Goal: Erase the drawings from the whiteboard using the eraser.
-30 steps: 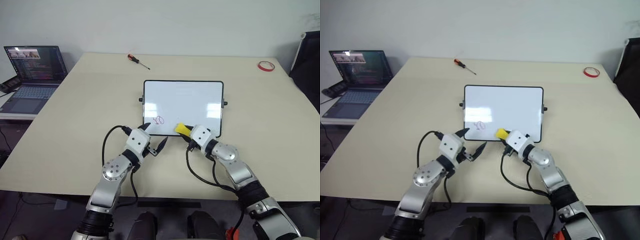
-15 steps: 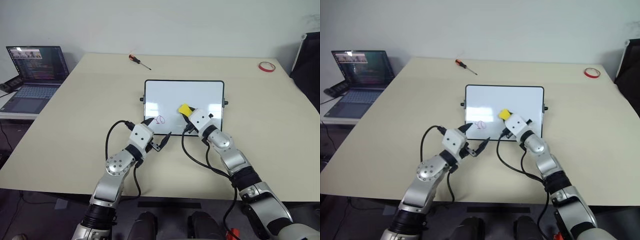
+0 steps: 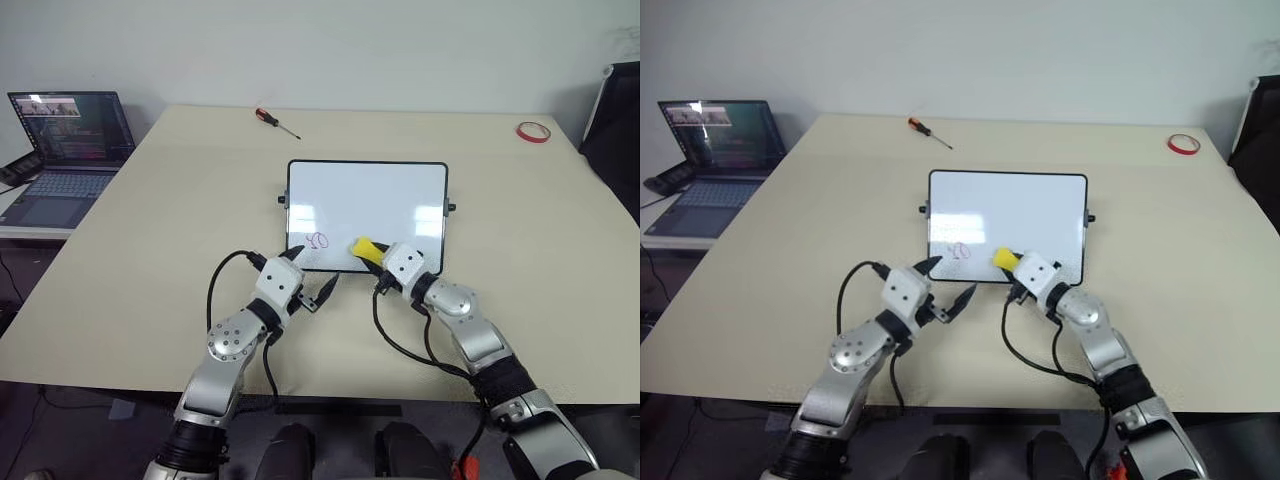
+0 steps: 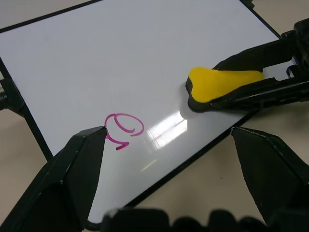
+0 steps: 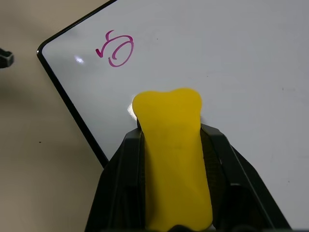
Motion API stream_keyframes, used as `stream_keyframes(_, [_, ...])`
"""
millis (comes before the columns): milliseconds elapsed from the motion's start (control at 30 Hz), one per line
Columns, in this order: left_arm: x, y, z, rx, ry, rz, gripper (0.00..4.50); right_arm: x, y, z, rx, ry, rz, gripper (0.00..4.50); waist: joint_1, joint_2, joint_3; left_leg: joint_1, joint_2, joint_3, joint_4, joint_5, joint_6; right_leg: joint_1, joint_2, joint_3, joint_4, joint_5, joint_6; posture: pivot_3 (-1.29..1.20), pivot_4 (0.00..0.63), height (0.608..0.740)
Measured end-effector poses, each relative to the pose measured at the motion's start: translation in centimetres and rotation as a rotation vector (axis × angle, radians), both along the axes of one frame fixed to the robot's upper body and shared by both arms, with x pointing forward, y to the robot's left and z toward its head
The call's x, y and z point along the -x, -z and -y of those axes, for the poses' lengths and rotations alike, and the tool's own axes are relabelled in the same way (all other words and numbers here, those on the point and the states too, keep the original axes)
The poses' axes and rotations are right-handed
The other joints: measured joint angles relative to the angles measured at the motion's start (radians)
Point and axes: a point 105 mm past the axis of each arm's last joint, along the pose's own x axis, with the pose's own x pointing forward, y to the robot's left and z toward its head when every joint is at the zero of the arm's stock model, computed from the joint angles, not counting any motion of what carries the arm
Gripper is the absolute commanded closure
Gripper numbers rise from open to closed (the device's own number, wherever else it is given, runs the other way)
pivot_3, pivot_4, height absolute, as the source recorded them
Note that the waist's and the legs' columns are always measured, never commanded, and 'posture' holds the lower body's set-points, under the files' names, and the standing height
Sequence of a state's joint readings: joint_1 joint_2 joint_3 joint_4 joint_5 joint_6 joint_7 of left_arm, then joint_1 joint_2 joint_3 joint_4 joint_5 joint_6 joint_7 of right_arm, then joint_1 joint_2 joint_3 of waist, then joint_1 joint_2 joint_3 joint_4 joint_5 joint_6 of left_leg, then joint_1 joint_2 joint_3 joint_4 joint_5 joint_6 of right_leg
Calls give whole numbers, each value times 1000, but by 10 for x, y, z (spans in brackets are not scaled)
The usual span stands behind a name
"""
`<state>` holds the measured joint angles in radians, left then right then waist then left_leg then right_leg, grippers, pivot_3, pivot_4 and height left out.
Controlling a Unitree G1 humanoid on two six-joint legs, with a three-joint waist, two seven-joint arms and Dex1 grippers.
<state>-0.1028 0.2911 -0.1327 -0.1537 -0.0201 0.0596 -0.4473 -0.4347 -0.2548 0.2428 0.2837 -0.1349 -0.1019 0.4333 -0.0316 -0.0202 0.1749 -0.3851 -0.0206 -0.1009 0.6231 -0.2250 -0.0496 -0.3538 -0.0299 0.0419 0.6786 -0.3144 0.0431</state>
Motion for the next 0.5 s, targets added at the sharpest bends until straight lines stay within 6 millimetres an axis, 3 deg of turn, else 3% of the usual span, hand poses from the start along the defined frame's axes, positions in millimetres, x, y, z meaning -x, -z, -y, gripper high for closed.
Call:
stream_keyframes(100, [3,2,-2,-2,-7,-6,0,-2,-5,5,-53,54,17,3305,1,0,2,-3,0,-1,0,0,0,-2,0,0,0,0,0,0,150,740])
stream_keyframes(300, [8,-13,-16,38,-105,60,0,4,-35,0,-185,50,91,3305,-1,0,3,-16,0,1,0,0,0,-16,-2,0,1,0,0,0,150,740])
stream_keyframes(500, [15,-2,-37,80,-231,24,0,7,-44,-2,-208,38,117,3305,1,0,3,-16,0,2,0,0,0,-16,-4,-1,1,0,0,0,150,740])
